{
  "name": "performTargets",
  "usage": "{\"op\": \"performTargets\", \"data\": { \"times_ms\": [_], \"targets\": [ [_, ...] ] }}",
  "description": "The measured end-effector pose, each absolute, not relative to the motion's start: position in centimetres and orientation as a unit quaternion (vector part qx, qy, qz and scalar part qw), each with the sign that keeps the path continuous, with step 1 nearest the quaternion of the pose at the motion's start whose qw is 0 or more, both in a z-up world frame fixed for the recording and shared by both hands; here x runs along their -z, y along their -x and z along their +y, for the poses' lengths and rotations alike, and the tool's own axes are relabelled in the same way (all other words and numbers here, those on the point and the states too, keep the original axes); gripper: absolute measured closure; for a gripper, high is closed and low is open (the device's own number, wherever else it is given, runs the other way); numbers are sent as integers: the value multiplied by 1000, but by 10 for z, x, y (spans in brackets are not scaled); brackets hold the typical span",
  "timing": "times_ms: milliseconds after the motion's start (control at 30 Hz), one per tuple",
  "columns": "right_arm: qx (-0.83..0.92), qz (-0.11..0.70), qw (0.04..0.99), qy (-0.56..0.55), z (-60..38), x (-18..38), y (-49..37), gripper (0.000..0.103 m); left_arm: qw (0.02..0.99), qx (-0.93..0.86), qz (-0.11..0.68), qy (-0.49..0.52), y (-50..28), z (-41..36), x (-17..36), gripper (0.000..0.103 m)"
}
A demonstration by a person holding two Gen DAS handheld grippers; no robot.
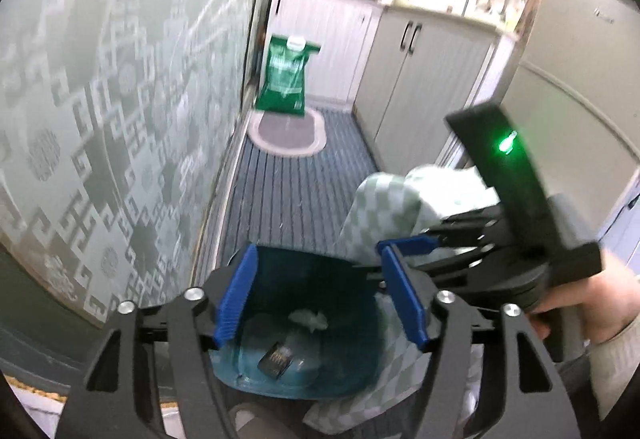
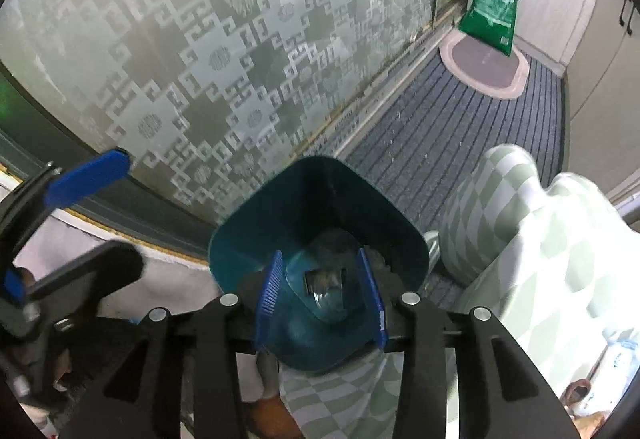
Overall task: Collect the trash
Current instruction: 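Open both grippers over the teal bin to drop the package and container, then move both tools back over the table toward the ginger and bag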
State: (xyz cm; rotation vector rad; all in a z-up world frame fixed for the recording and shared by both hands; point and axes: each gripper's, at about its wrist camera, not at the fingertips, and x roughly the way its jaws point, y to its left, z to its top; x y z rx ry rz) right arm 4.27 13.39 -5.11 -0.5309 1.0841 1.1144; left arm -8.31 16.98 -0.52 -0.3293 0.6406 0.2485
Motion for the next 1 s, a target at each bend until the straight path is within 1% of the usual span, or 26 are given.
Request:
{"op": "performTargets", "data": {
  "times_ms": [67, 133, 233, 533, 767, 1000],
  "targets": [
    [-506, 470, 690, 218, 127, 38, -45, 61, 933, -116, 296, 166, 85, 163, -5, 26],
    [-511, 455, 700, 205, 119, 24, -47, 56, 938, -109, 286, 166, 85, 156, -12, 25],
    [-513, 434, 716, 189, 100, 4, -55, 52, 943, -98, 272, 164, 82, 145, -20, 23],
    [-452, 413, 774, 163, 17, -21, -101, 51, 960, -48, 232, 152, 62, 99, -39, 23],
    [-412, 414, 802, 124, -52, -31, -130, 51, 957, -27, 253, 140, 36, 69, -31, 23],
    [-399, 417, 810, 107, -99, -33, -139, 50, 952, 1, 276, 133, 9, 37, -18, 23]
  ]
}}
